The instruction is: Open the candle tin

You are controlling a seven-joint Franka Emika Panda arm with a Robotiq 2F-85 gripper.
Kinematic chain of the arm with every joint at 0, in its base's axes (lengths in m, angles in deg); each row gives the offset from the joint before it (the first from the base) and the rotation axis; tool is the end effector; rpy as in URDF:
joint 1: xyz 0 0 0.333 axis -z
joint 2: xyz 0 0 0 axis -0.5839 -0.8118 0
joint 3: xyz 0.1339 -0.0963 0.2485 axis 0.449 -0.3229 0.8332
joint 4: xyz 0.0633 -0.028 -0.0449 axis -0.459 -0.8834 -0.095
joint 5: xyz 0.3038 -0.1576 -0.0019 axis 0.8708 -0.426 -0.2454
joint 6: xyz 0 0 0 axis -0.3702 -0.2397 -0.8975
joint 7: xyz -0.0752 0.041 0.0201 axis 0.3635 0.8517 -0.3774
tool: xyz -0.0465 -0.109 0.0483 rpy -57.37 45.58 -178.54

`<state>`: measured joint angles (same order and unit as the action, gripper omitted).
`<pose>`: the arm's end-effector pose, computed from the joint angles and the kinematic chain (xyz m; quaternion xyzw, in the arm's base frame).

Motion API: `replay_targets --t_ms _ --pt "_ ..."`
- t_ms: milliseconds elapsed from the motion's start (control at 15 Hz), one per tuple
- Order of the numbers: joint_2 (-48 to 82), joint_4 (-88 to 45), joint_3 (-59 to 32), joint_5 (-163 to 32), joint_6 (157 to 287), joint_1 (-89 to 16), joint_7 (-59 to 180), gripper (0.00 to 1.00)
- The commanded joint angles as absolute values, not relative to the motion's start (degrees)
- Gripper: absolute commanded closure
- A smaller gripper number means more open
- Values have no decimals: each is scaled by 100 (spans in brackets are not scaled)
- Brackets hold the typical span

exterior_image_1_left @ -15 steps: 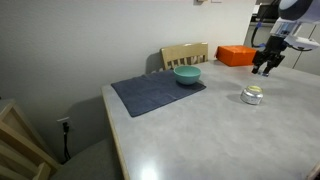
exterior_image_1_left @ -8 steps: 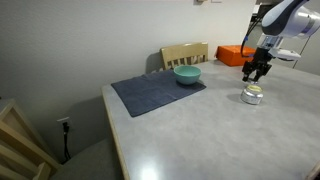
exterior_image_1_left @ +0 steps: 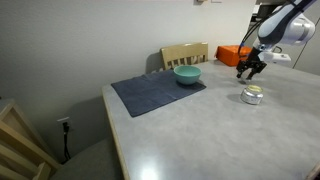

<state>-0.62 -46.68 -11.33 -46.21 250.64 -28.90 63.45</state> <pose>0.5669 -0.0952 0.1702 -0.9722 0.2071 -0.1013 0.0400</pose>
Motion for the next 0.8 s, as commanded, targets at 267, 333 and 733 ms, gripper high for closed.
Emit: replay_targets --t_ms 267,333,733 --pt "-307 -4297 -1526 -4984 24298 -3090 5327 57" --pt "-305 -4265 -1549 -5000 24204 -3100 5255 57" --pt "-401 -4028 -1490 -4996 23768 -3054 5182 57"
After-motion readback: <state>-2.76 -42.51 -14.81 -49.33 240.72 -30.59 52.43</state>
